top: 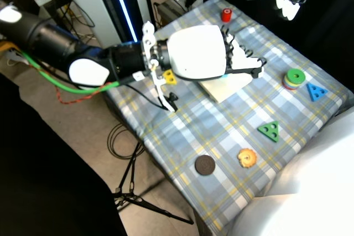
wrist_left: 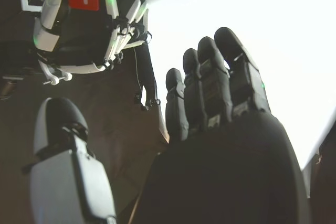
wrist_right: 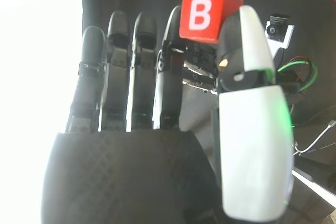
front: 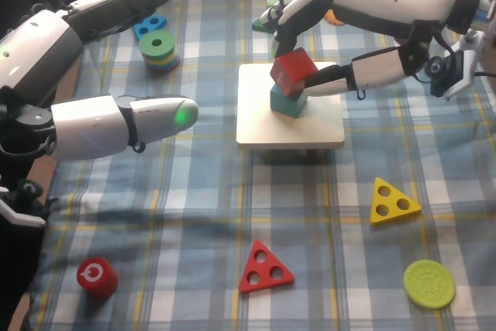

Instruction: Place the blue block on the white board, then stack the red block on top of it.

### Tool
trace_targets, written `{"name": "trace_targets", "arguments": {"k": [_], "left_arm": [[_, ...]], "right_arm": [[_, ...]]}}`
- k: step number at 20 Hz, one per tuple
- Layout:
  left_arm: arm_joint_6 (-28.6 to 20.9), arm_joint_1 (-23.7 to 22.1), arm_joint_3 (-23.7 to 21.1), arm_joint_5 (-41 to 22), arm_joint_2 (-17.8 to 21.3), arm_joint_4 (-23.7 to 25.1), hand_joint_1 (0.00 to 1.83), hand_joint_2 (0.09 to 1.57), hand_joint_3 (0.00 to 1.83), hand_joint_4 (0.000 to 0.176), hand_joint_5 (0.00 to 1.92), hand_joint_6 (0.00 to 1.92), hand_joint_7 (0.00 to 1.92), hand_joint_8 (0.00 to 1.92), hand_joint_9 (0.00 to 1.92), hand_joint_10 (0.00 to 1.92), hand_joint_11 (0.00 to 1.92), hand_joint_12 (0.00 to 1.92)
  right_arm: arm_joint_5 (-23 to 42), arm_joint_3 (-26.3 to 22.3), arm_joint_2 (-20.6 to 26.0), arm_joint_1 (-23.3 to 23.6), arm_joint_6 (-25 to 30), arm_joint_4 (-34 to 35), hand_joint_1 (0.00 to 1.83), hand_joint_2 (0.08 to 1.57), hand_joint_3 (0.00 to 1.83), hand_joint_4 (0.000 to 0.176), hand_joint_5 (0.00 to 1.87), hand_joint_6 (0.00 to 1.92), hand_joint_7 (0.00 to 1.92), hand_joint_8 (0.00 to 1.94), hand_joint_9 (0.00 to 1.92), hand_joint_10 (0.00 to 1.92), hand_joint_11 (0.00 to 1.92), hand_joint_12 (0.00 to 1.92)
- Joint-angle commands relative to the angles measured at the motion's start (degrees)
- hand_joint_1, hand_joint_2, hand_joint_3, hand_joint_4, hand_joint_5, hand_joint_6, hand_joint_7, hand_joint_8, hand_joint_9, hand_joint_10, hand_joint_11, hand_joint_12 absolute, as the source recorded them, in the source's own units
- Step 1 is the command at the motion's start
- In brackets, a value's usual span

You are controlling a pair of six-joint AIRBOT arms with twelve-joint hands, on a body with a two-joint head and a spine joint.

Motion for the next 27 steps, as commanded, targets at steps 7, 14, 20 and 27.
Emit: {"name": "trace_targets", "arguments": {"k": [7,14,20,27], "left_arm": [[-0.6,-0.7,0.2,-6.5,-0.1,1.3,0.72,0.85,0.00,0.103,0.34,0.00,0.33,0.00,0.30,0.00,0.00,0.83],[-4.1,-0.4,0.8,-7.4,-0.1,1.9,0.72,0.84,0.00,0.117,0.35,0.00,0.34,0.00,0.30,0.00,0.00,0.80],[-34.9,1.3,7.2,-20.9,0.6,9.9,0.79,0.81,0.00,0.086,0.13,0.00,0.27,0.00,0.20,0.00,0.00,0.39],[-49.4,4.3,8.6,-38.4,0.7,12.9,0.03,1.24,0.01,0.013,0.06,0.00,0.22,0.00,0.37,0.00,0.09,0.62]], "right_arm": [[5.6,-0.1,0.0,0.9,0.1,2.0,1.01,1.01,0.00,0.000,0.91,0.01,0.75,0.00,0.68,0.00,0.15,1.05],[6.9,-0.6,1.0,0.9,0.1,3.4,0.95,0.97,0.00,0.000,0.54,0.00,0.53,0.00,0.56,0.00,0.09,1.03],[23.9,-8.2,10.1,-5.0,-6.6,18.0,0.57,1.00,0.01,0.088,0.01,0.00,0.15,0.00,0.10,0.01,0.00,0.21],[55.0,-16.3,16.4,-20.3,-12.5,34.5,0.75,1.26,0.00,0.040,0.11,0.00,0.38,0.00,0.41,0.00,0.03,0.79]]}}
